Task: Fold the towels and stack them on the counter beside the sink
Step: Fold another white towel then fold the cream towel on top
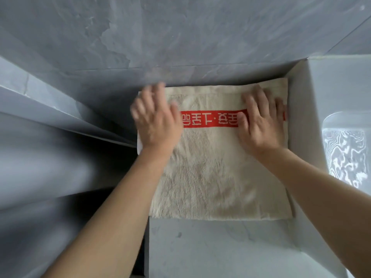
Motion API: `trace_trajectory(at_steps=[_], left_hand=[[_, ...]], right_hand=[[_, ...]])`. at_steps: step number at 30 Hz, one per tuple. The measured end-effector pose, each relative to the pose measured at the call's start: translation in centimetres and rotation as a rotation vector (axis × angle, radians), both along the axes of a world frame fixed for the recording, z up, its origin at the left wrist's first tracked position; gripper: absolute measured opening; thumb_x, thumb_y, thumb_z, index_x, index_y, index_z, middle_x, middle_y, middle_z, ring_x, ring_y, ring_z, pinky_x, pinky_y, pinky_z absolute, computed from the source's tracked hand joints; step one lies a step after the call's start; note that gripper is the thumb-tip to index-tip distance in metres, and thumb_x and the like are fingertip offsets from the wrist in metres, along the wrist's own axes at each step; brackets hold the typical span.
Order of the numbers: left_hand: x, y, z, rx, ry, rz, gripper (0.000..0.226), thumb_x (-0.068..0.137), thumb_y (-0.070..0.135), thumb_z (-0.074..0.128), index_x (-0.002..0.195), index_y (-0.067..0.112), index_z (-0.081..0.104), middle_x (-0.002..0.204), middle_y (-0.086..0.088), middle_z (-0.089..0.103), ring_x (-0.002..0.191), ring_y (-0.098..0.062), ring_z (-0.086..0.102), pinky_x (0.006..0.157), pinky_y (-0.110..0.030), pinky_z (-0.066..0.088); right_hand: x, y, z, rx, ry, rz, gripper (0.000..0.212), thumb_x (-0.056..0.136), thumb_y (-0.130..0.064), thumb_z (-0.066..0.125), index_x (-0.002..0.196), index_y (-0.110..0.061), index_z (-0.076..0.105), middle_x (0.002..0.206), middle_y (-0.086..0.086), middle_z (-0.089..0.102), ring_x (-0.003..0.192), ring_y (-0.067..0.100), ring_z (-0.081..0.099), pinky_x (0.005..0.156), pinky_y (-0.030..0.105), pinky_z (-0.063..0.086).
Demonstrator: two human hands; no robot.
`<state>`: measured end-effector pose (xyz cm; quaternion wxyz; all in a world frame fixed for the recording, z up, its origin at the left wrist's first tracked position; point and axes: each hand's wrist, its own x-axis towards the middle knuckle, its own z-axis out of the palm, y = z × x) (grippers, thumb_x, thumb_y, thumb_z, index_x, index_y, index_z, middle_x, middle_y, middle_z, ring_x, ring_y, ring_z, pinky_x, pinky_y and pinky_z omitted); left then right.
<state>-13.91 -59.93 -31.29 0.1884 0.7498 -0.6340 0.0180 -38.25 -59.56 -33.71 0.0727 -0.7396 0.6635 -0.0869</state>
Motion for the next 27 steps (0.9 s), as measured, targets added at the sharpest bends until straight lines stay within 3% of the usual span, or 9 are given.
trace_trajectory(at_steps=[2,4,6,8,18,21,24,27], left_hand=[[-2.9,1.5,-0.5,0.073,0.012,-0.338,0.049,0.099,0.038,0.044,0.142,0.015,0.049,0.147,-0.011,0.047,0.134,-0.033,0.043,0.114,-0.052,0.029],[-3.8,2.0,-1.7,0.246,-0.057,-0.494,0.059,0.102,0.048,0.03,0.155,0.021,0.034,0.162,-0.007,0.03,0.15,-0.028,0.023,0.123,-0.053,0.011],[-2.4,1.6,-3.1,0.365,-0.151,-0.5,0.066,0.103,0.057,0.012,0.161,0.028,0.008,0.169,-0.004,0.005,0.155,-0.024,0.0,0.124,-0.05,-0.002],[-0.5,1.3,-3.9,0.379,-0.217,-0.479,0.068,0.101,0.062,0.003,0.16,0.029,-0.005,0.168,-0.002,-0.01,0.154,-0.022,-0.011,0.124,-0.048,-0.006],[1.2,1.0,-3.6,0.418,-0.232,-0.421,0.069,0.101,0.063,0.002,0.159,0.029,-0.014,0.166,0.0,-0.022,0.152,-0.02,-0.023,0.122,-0.049,-0.013],[1.2,3.7,-2.3,0.386,-0.207,-0.403,0.07,0.103,0.056,0.01,0.16,0.021,-0.008,0.167,-0.004,-0.015,0.153,-0.025,-0.017,0.123,-0.052,-0.009],[0.5,10.8,-1.5,0.249,-0.062,-0.372,0.068,0.103,0.036,0.04,0.16,0.01,0.015,0.167,-0.013,0.009,0.153,-0.035,0.007,0.124,-0.054,0.01],[-0.1,16.1,-1.2,0.193,0.292,0.074,0.053,0.092,0.022,0.062,0.141,0.008,0.048,0.14,-0.016,0.048,0.127,-0.037,0.043,0.105,-0.05,0.035]], right_hand=[[-0.4,0.1,-0.2,0.039,0.052,-0.014,0.061,0.099,-0.048,0.021,0.152,-0.019,0.029,0.162,0.006,0.016,0.15,0.029,0.009,0.119,0.053,0.004],[-0.5,0.0,-0.4,0.065,0.087,-0.007,0.063,0.099,-0.05,0.018,0.155,-0.023,0.023,0.164,0.004,0.011,0.151,0.026,0.004,0.12,0.053,0.002],[-0.7,-0.1,-0.7,0.077,0.097,-0.011,0.063,0.099,-0.053,0.017,0.156,-0.026,0.018,0.164,0.002,0.007,0.151,0.025,0.0,0.12,0.052,0.0],[-1.0,-0.1,-0.9,0.068,0.107,-0.012,0.063,0.099,-0.055,0.018,0.156,-0.029,0.015,0.165,0.001,0.005,0.151,0.026,-0.003,0.12,0.052,0.0],[-1.3,0.1,-0.7,0.143,0.112,-0.021,0.066,0.098,-0.058,0.015,0.157,-0.029,0.006,0.165,0.003,-0.006,0.15,0.027,-0.012,0.12,0.051,-0.004],[-1.2,3.1,0.9,0.179,0.068,-0.124,0.073,0.095,-0.059,0.012,0.158,-0.022,0.007,0.164,0.011,-0.008,0.15,0.028,-0.011,0.121,0.048,-0.005],[0.1,9.7,2.1,0.145,0.036,0.04,0.069,0.099,-0.052,0.017,0.158,-0.019,0.005,0.164,0.006,-0.012,0.15,0.024,-0.012,0.121,0.049,-0.004],[0.3,15.6,1.2,0.225,0.015,0.023,0.069,0.099,-0.049,0.022,0.157,-0.019,0.003,0.164,0.003,-0.011,0.151,0.021,-0.012,0.121,0.043,-0.004]])
